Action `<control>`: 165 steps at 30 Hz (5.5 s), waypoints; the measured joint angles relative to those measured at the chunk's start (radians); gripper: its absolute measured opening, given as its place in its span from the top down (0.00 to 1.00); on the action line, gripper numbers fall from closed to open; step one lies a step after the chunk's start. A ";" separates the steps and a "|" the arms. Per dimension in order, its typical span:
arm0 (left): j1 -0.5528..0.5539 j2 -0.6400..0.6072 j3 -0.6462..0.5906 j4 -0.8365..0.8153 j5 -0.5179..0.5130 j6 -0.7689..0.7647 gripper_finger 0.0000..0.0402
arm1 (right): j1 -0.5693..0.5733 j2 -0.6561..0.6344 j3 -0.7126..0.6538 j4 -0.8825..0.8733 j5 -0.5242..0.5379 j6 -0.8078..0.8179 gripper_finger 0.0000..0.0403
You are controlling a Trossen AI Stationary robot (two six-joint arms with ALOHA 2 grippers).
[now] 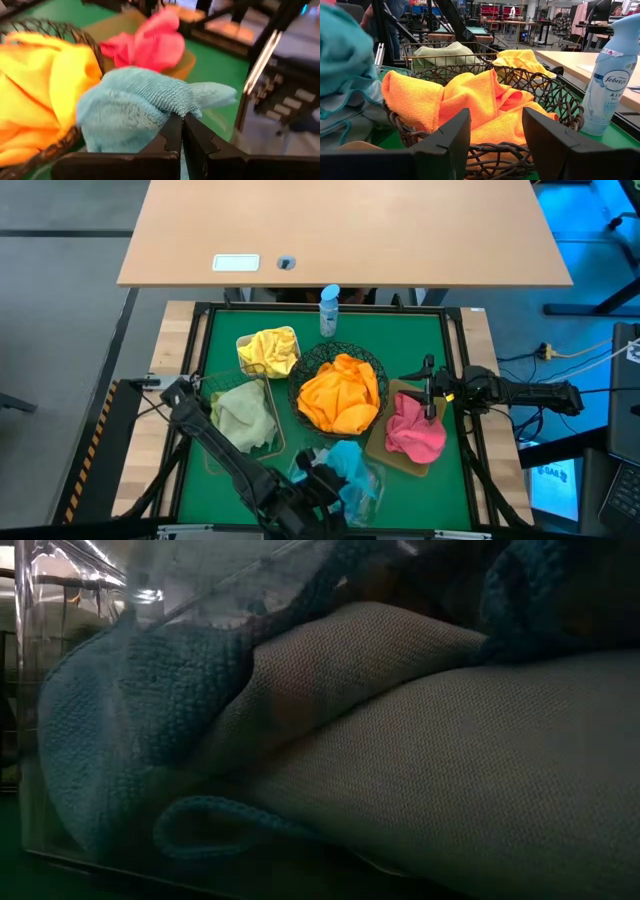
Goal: Sort microfiber towel by color & place in baskets
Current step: Put the blue towel into the transparent bin, then return to Home Position
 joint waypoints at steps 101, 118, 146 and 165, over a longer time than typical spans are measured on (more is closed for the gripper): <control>0.281 -0.271 0.000 0.054 0.344 0.832 0.70 | 0.000 0.000 0.000 0.000 0.000 0.000 0.56; 0.510 -0.461 0.002 0.079 0.790 1.179 0.70 | 0.000 0.000 0.000 0.000 0.000 0.000 0.56; 0.589 -1.187 -1.087 0.531 0.943 1.180 0.70 | 0.000 0.000 0.000 0.000 0.000 0.000 0.56; 0.589 -1.796 -2.049 1.256 0.852 1.073 0.70 | 0.000 0.000 0.000 0.000 0.000 0.000 0.56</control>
